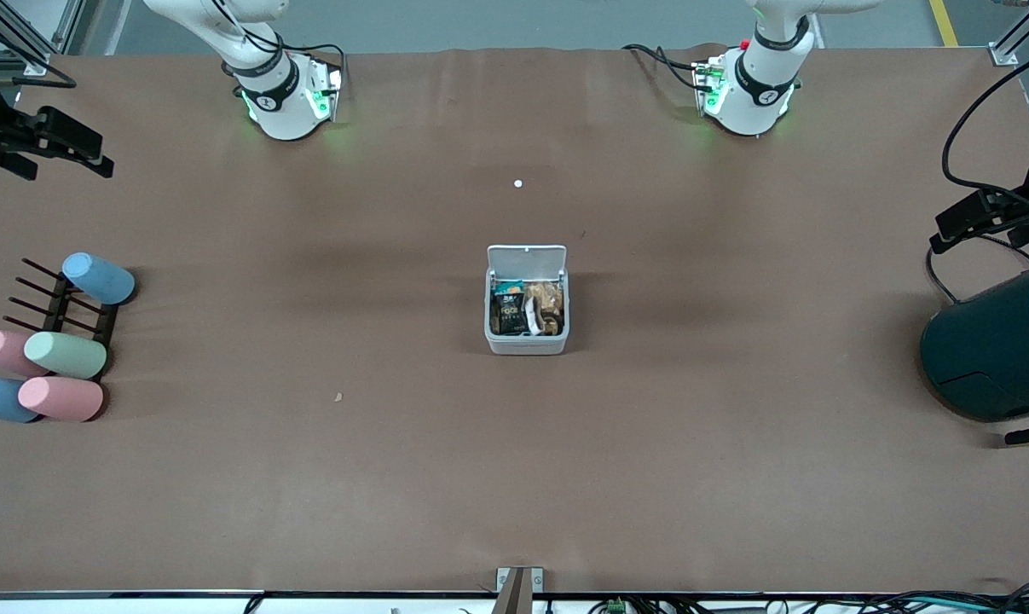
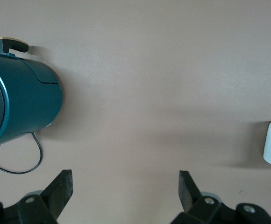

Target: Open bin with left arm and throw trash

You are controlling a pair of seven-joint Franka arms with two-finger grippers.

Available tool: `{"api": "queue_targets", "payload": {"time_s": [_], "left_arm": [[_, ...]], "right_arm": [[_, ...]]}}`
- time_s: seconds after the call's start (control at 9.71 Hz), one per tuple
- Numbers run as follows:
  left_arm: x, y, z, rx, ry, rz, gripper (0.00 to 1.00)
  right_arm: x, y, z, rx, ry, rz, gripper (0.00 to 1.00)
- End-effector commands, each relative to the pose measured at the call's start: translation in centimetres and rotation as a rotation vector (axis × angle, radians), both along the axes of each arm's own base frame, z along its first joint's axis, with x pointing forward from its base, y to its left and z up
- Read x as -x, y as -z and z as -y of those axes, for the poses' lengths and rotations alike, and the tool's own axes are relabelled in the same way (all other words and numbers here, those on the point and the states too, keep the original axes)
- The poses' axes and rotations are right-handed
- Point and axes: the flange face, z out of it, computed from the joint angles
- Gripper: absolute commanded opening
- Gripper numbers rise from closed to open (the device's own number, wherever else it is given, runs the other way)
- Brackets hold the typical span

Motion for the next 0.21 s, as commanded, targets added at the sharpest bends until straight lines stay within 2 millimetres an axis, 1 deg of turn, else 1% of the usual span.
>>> {"api": "queue_targets", "payload": {"time_s": [0.0, 0.1], "left_arm": [[-0.18, -0.46, -0.09, 0.005, 0.004, 0.008, 1.0], [-0.46, -0.01, -0.11, 0.004, 0.012, 0.0, 1.0]], "right_arm": [[0.64, -0.34, -0.57, 0.032, -0.018, 0.003, 0.99], [0.6, -0.36, -0.45, 0.034, -0.018, 0.006, 0.99]]}}
